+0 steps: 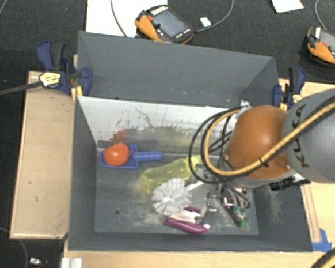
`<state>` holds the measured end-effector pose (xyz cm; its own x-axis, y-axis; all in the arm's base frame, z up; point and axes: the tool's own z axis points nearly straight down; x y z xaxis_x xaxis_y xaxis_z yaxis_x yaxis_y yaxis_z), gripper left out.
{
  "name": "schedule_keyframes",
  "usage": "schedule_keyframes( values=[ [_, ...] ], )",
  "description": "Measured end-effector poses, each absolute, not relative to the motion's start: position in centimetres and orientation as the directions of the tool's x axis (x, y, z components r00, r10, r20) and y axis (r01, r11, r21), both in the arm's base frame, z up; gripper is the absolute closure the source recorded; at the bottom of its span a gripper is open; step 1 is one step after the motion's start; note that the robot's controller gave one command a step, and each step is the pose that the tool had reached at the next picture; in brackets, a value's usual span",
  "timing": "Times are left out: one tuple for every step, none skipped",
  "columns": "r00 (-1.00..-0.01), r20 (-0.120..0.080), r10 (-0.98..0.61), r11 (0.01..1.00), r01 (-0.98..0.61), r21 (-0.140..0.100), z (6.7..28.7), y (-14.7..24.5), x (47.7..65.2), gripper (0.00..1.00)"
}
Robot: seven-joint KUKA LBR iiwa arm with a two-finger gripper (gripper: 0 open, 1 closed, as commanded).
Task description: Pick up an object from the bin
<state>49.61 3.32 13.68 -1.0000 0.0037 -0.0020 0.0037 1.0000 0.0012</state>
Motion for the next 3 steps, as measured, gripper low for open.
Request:
schedule_keyframes(
  values=[
    [-1.000,-0.002,0.004,1.000,0.004,0.001,13.7,3.3,49.6,0.00],
    [-0.944,-0.004,-0.331,0.944,-0.331,0.001,7.6,3.2,49.4,0.00],
    [-0.984,0.000,-0.177,0.984,-0.177,0.002,17.9,2.6,50.0,0.00]
  ],
)
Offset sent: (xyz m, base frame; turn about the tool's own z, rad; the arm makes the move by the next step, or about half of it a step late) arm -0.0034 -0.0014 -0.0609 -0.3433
